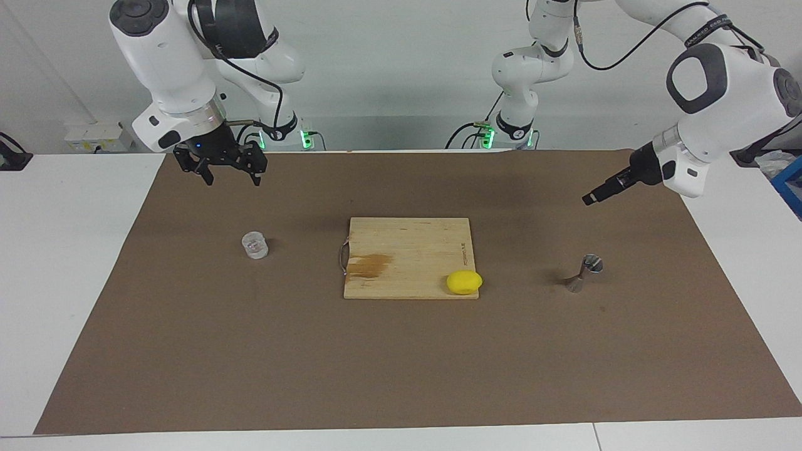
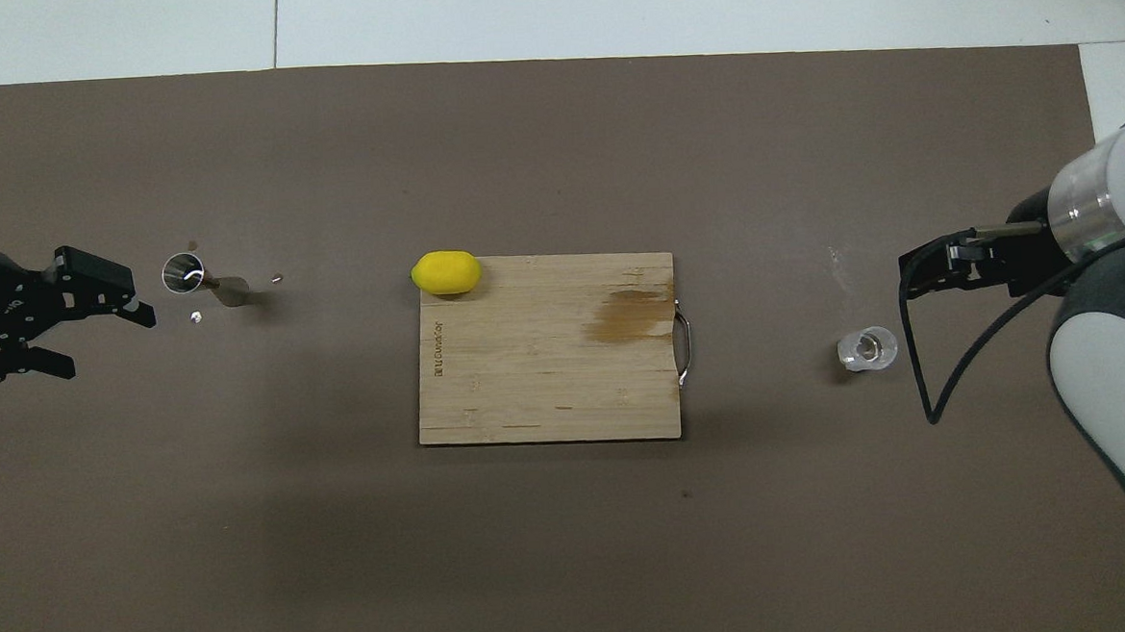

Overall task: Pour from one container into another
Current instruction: 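Reach the left gripper to the small metal cup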

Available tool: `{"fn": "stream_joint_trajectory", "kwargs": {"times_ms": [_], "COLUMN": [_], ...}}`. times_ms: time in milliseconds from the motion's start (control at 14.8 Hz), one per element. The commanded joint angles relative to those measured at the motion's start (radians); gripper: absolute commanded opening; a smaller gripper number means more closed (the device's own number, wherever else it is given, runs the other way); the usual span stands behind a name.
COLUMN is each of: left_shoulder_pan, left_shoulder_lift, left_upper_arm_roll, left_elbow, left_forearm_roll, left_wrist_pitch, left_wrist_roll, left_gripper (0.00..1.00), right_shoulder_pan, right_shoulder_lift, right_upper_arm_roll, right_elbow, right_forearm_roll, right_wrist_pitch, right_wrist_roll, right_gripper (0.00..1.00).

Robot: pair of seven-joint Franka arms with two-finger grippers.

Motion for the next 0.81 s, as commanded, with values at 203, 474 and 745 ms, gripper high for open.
{"fn": "stream_joint_trajectory", "kwargs": {"times_ms": [203,474,745], "left_shoulder_pan": [0.093,0.165,0.221], "left_shoulder_lift": [-0.016,-0.010,0.013], "left_upper_arm_roll": [-0.008,-0.008,-0.009], "left_elbow": [-0.161,-0.269,-0.359], "left_forearm_roll": [-0.247,-0.441,-0.675], "left_wrist_pitch": [0.154,0.243,0.357], "left_wrist_roll": [-0.363,-0.461,-0.517], "left_gripper": [1.00,1.00,1.00], "right_shoulder_pan": [-0.005,-0.005,-0.005], "right_shoulder_lift": [-0.008,-0.010,-0.013], "right_upper_arm_roll": [0.004,0.004,0.004], "right_elbow": [-0.004,-0.004,-0.006], "right_forearm_roll": [0.012,0.007,0.005], "right_wrist_pitch": [-0.003,-0.007,-0.007], "right_wrist_roll": [-0.027,-0.027,-0.026], "right_gripper": [1.00,1.00,1.00]}}
